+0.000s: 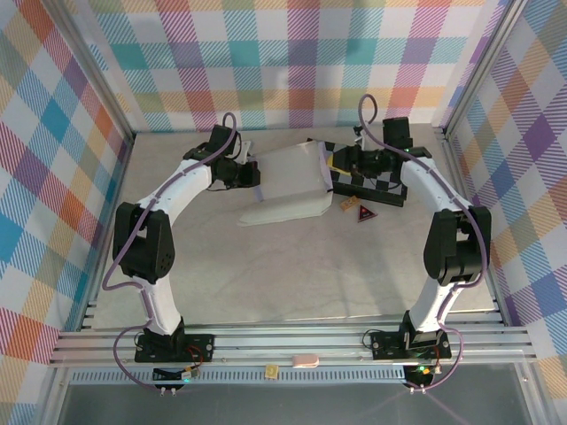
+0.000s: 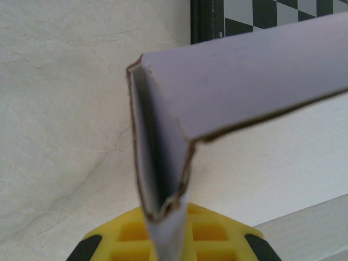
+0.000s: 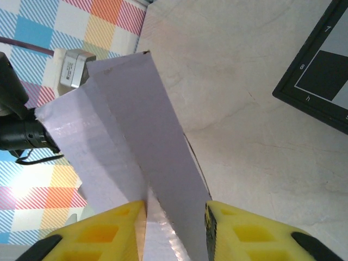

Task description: Fold the paper box

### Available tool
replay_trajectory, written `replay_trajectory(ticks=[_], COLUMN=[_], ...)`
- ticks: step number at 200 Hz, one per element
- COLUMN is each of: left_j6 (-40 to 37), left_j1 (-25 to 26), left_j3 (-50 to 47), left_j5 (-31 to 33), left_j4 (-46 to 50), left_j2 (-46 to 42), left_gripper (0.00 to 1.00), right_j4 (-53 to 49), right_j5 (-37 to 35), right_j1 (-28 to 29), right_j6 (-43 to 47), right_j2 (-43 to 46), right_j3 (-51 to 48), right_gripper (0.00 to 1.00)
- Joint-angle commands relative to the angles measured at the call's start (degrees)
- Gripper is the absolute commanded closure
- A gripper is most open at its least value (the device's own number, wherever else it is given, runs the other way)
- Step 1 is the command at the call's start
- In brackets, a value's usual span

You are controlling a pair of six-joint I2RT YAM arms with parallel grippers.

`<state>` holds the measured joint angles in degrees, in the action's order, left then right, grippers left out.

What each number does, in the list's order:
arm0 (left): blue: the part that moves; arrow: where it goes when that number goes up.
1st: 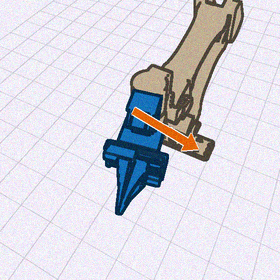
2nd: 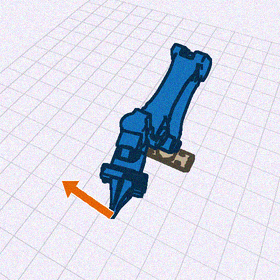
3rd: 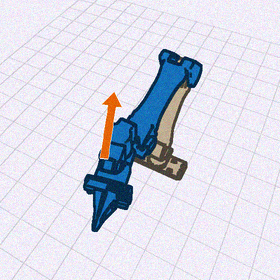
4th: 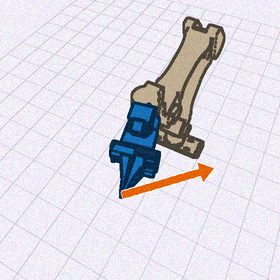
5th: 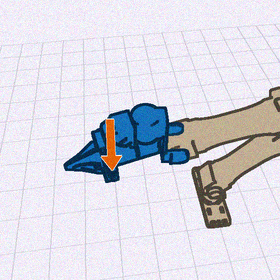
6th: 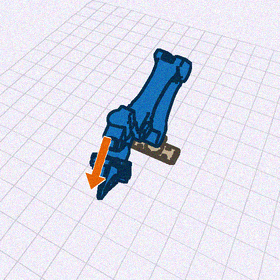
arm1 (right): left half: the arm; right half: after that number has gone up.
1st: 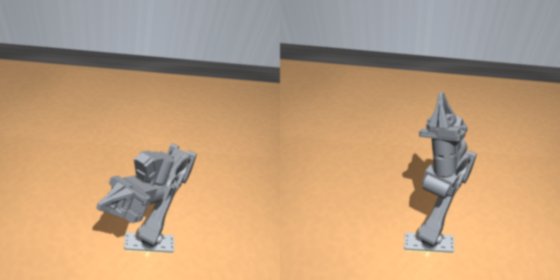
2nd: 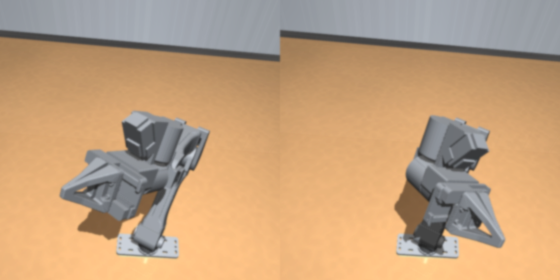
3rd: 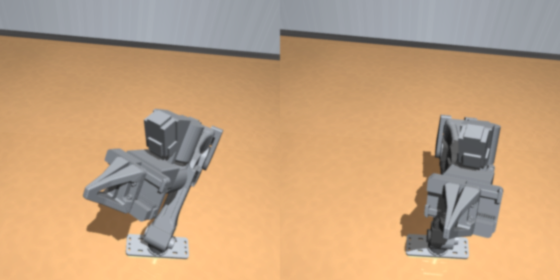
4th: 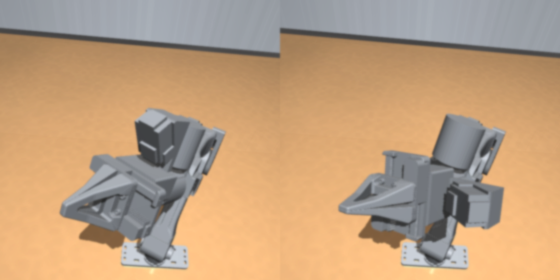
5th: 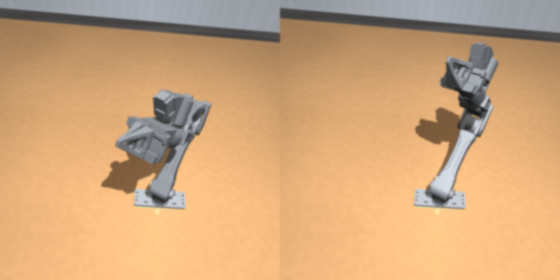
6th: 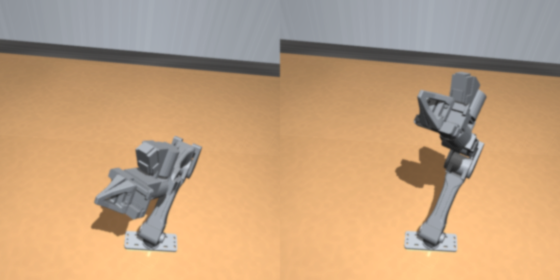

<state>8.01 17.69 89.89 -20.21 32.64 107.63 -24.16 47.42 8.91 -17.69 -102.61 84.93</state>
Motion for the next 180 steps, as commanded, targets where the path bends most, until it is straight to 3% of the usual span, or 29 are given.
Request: replay_trajectory(ticks=[1,108,180], left_j6=[-1.63,-3.26,-4.49], left_j1=[-0.29,-0.2,0.31], left_j3=[2.23,2.31,2.58], left_j5=[-2.08,-1.86,-1.22], left_j4=[0.54,1.89,3.11], left_j2=[-0.1,-1.8,-2.38], left_gripper=[1.0,1.0,1.0], right_j4=[-2.35,-11.54,-16.4], right_j5=[-2.67,-16.96,-35.63], right_j1=[1.39,7.31,14.02], right_j6=[3.67,11.78,14.11], right_j2=[0.0,-5.26,-10.47], right_j3=[2.55,11.59,17.38], right_gripper=[0.65,0.63,0.73])
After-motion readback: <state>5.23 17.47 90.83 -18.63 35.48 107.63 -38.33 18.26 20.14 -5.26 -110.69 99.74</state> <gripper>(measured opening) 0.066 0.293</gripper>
